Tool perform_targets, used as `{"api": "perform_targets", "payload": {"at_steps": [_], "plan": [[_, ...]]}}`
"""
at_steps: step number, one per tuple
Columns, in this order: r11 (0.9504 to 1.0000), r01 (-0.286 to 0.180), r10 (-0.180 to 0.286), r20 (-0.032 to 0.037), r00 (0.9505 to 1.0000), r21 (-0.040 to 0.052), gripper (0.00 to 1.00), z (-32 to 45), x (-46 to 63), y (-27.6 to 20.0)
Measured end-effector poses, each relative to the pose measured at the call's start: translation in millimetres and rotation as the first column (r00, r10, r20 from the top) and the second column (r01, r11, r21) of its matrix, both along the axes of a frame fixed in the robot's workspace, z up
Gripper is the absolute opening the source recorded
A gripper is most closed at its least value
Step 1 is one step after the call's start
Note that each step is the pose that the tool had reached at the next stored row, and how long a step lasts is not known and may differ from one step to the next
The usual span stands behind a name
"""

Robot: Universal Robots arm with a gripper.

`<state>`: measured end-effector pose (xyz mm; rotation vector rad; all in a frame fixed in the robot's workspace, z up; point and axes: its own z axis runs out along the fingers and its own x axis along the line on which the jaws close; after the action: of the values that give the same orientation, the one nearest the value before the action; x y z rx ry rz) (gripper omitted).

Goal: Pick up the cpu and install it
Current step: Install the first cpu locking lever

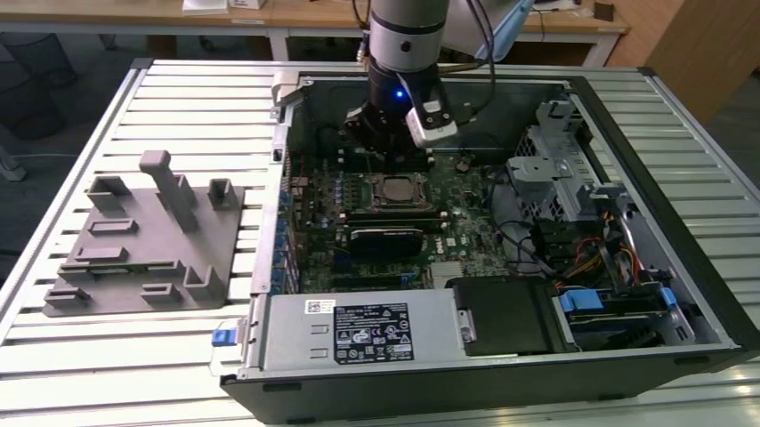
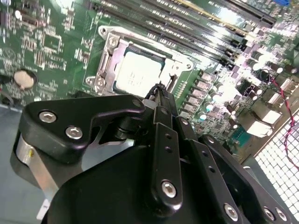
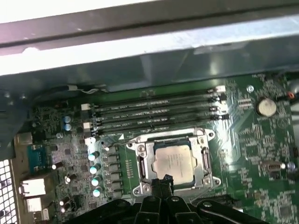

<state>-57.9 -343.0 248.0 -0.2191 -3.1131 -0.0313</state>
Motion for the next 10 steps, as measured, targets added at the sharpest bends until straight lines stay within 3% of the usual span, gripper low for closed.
{"api": "perform_targets", "payload": {"at_steps": [3,10], "plan": [[0.9995,-0.023,0.023,0.0004,0.9997,0.0208,0.11,-0.2,0.0,0.0],[0.9985,-0.051,0.051,0.0088,0.9987,0.0214,0.11,-0.9,-4.3,0.0]]}}
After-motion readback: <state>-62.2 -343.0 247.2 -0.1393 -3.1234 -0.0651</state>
